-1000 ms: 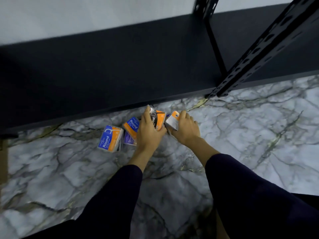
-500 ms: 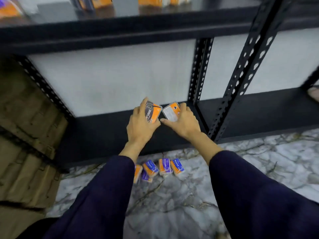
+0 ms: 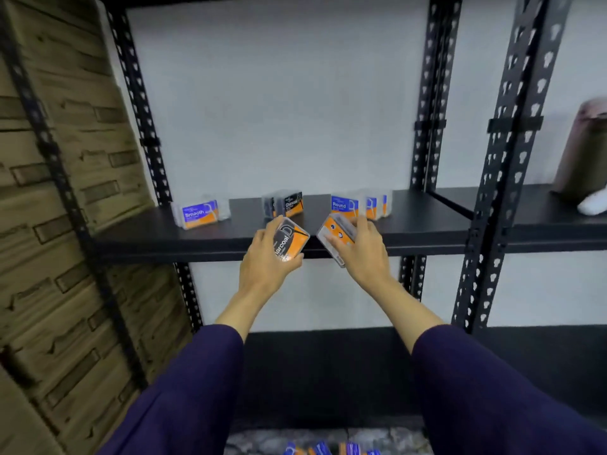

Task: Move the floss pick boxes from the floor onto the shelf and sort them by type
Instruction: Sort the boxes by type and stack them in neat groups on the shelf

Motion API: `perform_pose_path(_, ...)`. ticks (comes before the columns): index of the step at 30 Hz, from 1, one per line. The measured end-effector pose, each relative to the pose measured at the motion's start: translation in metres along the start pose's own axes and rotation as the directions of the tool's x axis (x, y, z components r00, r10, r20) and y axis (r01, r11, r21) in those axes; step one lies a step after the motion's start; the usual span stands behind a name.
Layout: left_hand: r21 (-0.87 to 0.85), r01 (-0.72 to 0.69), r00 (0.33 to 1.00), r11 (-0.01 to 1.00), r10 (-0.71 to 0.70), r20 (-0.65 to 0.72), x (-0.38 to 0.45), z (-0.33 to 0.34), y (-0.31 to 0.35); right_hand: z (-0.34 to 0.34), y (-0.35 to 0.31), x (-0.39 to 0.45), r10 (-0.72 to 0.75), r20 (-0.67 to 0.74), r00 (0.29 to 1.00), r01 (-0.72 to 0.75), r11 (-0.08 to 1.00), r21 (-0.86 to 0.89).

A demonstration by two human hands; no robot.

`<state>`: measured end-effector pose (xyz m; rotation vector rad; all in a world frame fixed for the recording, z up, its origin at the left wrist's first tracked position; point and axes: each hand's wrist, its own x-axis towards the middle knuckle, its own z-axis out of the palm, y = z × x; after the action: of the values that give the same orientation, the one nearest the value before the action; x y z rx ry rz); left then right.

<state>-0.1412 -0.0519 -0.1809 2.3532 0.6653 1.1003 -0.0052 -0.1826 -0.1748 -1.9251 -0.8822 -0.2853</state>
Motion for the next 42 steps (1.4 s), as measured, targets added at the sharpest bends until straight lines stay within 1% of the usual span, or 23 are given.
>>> perform_pose_path(5,0.066,-0.002,1.0,0.998,0.003,-0.017,0.045,-0.01,-0.015,0.013,-0.011,0.036,-0.084,-0.007,0.996,0.084,0.995,-0.062)
perform_pose_path(8,0.137,-0.023,0.999,0.99,0.026,-0.02,0.069,-0.012,-0.027,0.026,-0.01,0.051,-0.096,-0.006,0.995,0.096,0.994,-0.053)
perform_pose_path(11,0.175,0.002,1.0,0.985,-0.001,-0.006,0.09,-0.011,-0.041,0.039,-0.005,0.064,-0.133,-0.012,0.991,0.132,0.99,-0.052)
perform_pose_path(14,0.142,0.015,0.998,0.99,-0.023,0.053,0.104,-0.006,-0.058,0.049,0.003,0.074,-0.166,-0.018,0.986,0.164,0.983,-0.083)
perform_pose_path(16,0.124,0.026,0.996,0.992,-0.037,0.086,0.109,-0.002,-0.068,0.056,0.01,0.078,-0.217,-0.031,0.976,0.211,0.969,-0.129)
perform_pose_path(19,0.096,0.02,0.995,0.995,-0.029,0.094,0.113,0.002,-0.075,0.065,0.018,0.08,-0.293,-0.01,0.956,0.284,0.933,-0.221)
perform_pose_path(22,0.095,0.009,0.995,0.995,-0.019,0.103,0.115,0.002,-0.077,0.074,0.021,0.074,-0.364,0.038,0.931,0.36,0.894,-0.267)
perform_pose_path(24,0.08,-0.005,0.996,0.997,-0.003,0.093,0.114,0.002,-0.078,0.076,0.02,0.073,-0.344,0.034,0.938,0.342,0.908,-0.243)
perform_pose_path(27,0.044,-0.012,0.996,0.999,0.008,0.092,0.113,0.003,-0.078,0.071,0.016,0.083,-0.241,-0.046,0.969,0.232,0.961,-0.149)
perform_pose_path(28,0.04,-0.012,0.995,0.999,0.008,0.095,0.113,0.003,-0.078,0.069,0.015,0.087,-0.183,-0.037,0.982,0.176,0.974,-0.139)
perform_pose_path(30,0.028,-0.006,0.995,1.0,0.003,0.099,0.114,0.003,-0.077,0.067,0.016,0.093,-0.049,0.039,0.998,0.055,0.982,-0.178)
perform_pose_path(32,0.017,-0.004,0.995,1.0,0.002,0.096,0.114,0.002,-0.077,0.069,0.016,0.095,0.055,0.109,0.993,-0.032,0.978,-0.208)
perform_pose_path(34,0.009,-0.004,0.996,1.0,0.003,0.094,0.113,0.002,-0.077,0.07,0.013,0.098,0.089,0.117,0.989,-0.077,0.992,-0.101)
perform_pose_path(35,0.007,-0.002,0.996,1.0,0.002,0.094,0.113,0.002,-0.076,0.071,0.01,0.099,0.081,0.105,0.991,-0.077,0.996,-0.043)
perform_pose_path(36,0.006,0.0,0.996,1.0,-0.001,0.093,0.113,0.002,-0.076,0.072,0.006,0.1,0.044,0.086,0.995,-0.041,0.999,-0.028)
perform_pose_path(37,0.004,0.002,0.996,1.0,-0.002,0.09,0.113,0.002,-0.076,0.072,0.003,0.1,-0.014,0.068,0.998,0.018,0.998,-0.057)
perform_pose_path(40,-0.004,0.002,0.996,1.0,-0.002,0.084,0.113,0.003,-0.075,0.075,-0.003,0.102,-0.225,0.056,0.973,0.231,0.949,-0.212)
perform_pose_path(42,-0.009,0.0,0.997,1.0,0.001,0.08,0.112,0.003,-0.076,0.075,-0.007,0.106,-0.3,0.073,0.951,0.307,0.9,-0.308)
